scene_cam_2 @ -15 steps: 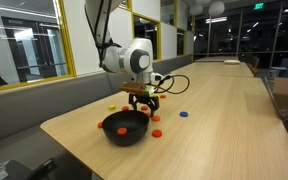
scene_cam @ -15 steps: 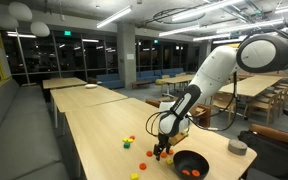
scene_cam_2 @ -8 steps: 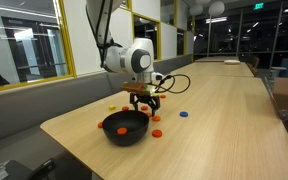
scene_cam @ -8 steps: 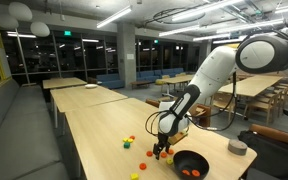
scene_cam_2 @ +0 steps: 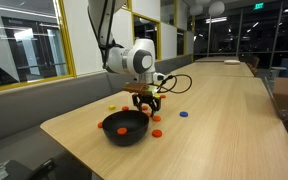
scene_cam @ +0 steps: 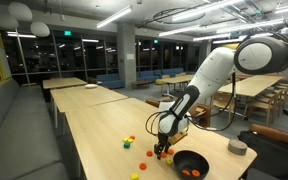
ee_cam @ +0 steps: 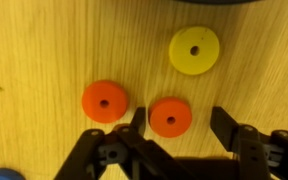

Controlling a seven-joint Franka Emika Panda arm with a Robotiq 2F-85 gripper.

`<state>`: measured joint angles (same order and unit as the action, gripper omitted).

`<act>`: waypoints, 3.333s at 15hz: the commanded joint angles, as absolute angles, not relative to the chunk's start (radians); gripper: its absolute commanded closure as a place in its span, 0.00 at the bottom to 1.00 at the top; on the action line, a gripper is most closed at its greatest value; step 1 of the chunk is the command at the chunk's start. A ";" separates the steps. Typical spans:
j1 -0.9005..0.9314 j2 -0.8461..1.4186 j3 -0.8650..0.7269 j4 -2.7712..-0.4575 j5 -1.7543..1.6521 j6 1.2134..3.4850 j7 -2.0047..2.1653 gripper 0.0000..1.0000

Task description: Place three orange rings inside the black bowl

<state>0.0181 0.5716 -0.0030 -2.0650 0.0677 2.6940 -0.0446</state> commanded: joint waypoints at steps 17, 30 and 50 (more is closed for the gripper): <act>0.205 0.345 -0.253 -2.159 -0.255 2.627 0.349 0.76; 0.101 0.055 -0.074 -2.344 -0.146 2.169 0.361 0.76; -0.016 0.086 -0.056 -2.367 0.209 2.202 0.216 0.00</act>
